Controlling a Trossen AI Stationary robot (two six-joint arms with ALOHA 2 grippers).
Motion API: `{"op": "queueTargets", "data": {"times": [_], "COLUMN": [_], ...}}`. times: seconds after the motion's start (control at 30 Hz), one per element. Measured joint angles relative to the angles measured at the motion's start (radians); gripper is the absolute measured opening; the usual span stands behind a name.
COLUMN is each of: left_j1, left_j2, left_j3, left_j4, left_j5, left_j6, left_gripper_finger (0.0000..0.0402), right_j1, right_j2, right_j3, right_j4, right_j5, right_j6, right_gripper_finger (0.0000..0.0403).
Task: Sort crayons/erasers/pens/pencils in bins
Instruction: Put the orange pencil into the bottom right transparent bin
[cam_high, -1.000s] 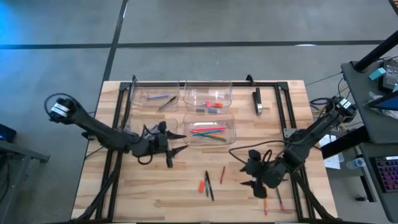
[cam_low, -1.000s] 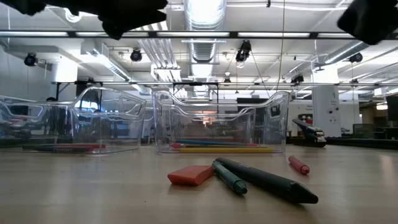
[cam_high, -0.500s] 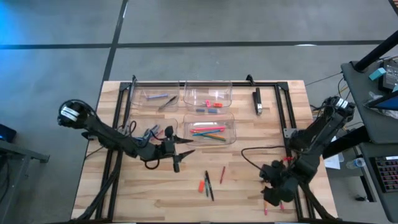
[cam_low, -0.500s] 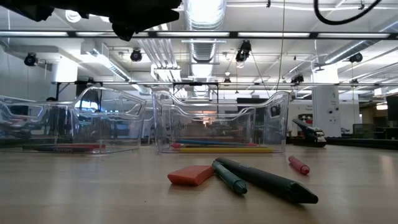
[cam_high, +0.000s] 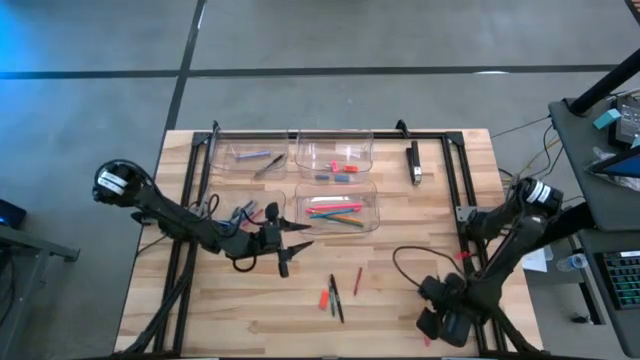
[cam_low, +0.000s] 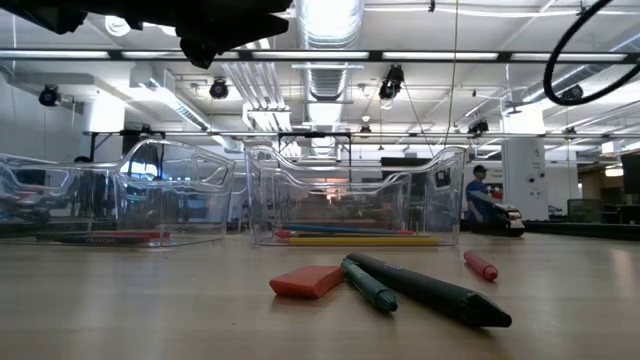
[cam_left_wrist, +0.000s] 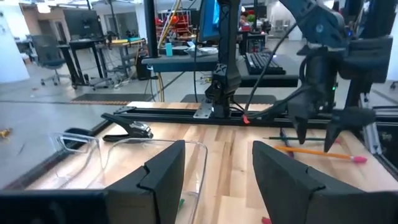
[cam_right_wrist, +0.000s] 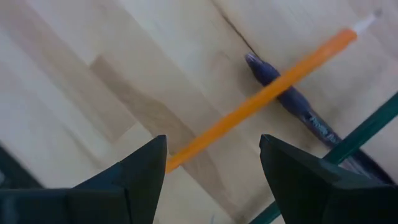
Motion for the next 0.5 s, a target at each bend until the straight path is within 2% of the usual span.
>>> {"op": "queueTargets", "data": {"times": [0.13,0.37,0.5], "left_j1": [-0.003,-0.016,-0.022], "left_j2": [0.000,0.002,0.002], "left_j3": [0.000,0.000,-0.001], "left_j4": [0.000,-0.001,-0.001], "left_j5": [0.012,0.034,0.035], "left_j6": [-0.030,-0.076,-0.100], "left_gripper_finger": [0.0173,0.0173,0.0173], "right_j1": [0.013,0.014,0.017], "right_j2": [0.037,0.109,0.131], "right_j3": [0.000,0.002,0.002], "right_j4": [0.012,0.075,0.091], "right_j5": [0.002,0.010,0.010], "right_j6": [0.052,0.053,0.056], "right_gripper_finger": [0.0246,0.0244,0.0214]}}
